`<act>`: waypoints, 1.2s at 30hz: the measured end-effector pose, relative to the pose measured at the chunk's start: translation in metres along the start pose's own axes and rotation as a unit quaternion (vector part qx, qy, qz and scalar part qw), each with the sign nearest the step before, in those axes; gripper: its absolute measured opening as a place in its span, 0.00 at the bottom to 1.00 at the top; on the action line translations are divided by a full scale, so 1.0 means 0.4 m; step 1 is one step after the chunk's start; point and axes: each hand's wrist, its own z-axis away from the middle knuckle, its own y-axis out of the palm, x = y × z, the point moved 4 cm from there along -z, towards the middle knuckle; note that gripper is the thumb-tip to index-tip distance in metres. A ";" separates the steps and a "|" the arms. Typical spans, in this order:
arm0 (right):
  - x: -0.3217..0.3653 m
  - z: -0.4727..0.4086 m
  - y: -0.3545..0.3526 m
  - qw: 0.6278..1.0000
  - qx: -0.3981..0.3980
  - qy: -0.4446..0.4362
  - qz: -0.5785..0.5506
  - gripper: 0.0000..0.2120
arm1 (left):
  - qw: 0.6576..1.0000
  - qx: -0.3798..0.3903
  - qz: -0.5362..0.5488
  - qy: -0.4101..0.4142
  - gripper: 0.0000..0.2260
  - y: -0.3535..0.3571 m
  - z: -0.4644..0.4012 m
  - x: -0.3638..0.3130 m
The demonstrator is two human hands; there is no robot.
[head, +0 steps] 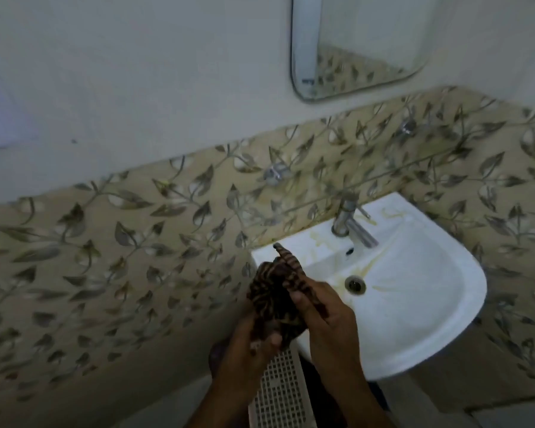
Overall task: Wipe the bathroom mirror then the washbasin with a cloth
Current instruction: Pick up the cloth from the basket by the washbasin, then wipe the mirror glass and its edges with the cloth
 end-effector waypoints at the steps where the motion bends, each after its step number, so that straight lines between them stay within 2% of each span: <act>1: 0.024 -0.016 0.005 1.000 -0.015 0.003 -0.024 0.06 | 1.000 0.027 0.005 -0.003 0.31 -0.007 -0.012 -0.015; 3: 0.068 -0.045 0.018 0.997 -0.039 0.003 -0.059 0.10 | 0.995 0.099 0.020 -0.011 0.32 -0.017 -0.032 -0.056; 5: 0.107 -0.066 0.034 0.995 -0.059 -0.006 -0.084 0.16 | 0.989 0.134 0.049 -0.032 0.26 -0.031 -0.068 -0.087; 6: 0.127 -0.071 0.047 0.993 -0.073 -0.008 -0.093 0.17 | 0.985 0.146 0.078 -0.056 0.22 -0.042 -0.085 -0.101; 8: 0.161 -0.080 0.068 0.992 -0.097 -0.015 -0.085 0.11 | 0.978 0.158 0.119 -0.064 0.20 -0.068 -0.120 -0.143; 12: 0.216 -0.089 0.087 0.988 -0.144 -0.043 -0.020 0.09 | 0.955 0.171 0.234 -0.059 0.39 -0.106 -0.206 -0.234; 15: 0.268 -0.094 0.087 0.986 -0.143 -0.076 0.029 0.09 | 0.930 0.209 0.298 -0.046 0.36 -0.105 -0.238 -0.309; 21: 0.349 -0.149 0.052 0.978 -0.140 -0.111 0.105 0.12 | 0.948 0.235 0.196 0.083 0.17 -0.071 -0.270 -0.507; 25: 0.429 -0.219 0.007 0.970 -0.147 -0.143 0.130 0.16 | 0.950 0.218 0.177 0.138 0.11 -0.037 -0.317 -0.624; 29: 0.498 -0.300 -0.040 0.920 -0.172 -0.207 0.284 0.23 | 0.951 0.186 0.178 0.169 0.10 -0.011 -0.356 -0.736; 32: 0.534 -0.336 -0.038 0.901 -0.143 -0.265 0.311 0.34 | 0.956 0.150 0.167 0.190 0.08 0.004 -0.381 -0.820; 34: 0.543 -0.363 -0.024 0.866 -0.126 -0.309 0.373 0.41 | 0.956 0.129 0.150 0.215 0.07 0.009 -0.402 -0.881; 36: 0.546 -0.404 -0.009 0.838 -0.136 -0.335 0.408 0.44 | 0.957 0.118 0.113 0.238 0.08 0.012 -0.426 -0.937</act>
